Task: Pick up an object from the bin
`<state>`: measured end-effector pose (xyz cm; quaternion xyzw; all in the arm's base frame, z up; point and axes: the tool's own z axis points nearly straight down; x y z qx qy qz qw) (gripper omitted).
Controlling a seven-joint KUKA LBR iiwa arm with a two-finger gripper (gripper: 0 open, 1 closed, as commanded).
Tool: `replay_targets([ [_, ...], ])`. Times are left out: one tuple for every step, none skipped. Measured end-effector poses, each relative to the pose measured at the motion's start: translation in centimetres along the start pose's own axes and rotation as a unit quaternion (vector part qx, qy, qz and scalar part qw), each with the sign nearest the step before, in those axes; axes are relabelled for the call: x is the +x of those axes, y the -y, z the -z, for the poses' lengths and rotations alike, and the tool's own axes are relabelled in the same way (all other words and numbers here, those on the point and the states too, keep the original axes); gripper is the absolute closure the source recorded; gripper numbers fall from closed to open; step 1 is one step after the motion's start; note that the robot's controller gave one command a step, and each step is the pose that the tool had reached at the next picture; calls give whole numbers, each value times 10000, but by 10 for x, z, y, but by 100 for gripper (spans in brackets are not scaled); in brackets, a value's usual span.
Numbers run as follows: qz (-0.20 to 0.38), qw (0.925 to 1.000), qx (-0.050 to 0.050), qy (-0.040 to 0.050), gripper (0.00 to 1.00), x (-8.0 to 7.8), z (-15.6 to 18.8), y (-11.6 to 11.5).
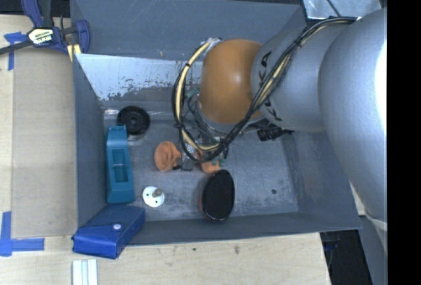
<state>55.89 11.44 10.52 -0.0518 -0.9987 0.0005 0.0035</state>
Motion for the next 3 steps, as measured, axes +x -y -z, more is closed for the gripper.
replay_targets([
  [-77, 9999, -28, 116, 100, -27, 28, -11],
  [-37, 10000, 11, -19, 100, -17, 37, -24],
  [-87, 10000, -8, 30, 100, -16, 109, -7],
])
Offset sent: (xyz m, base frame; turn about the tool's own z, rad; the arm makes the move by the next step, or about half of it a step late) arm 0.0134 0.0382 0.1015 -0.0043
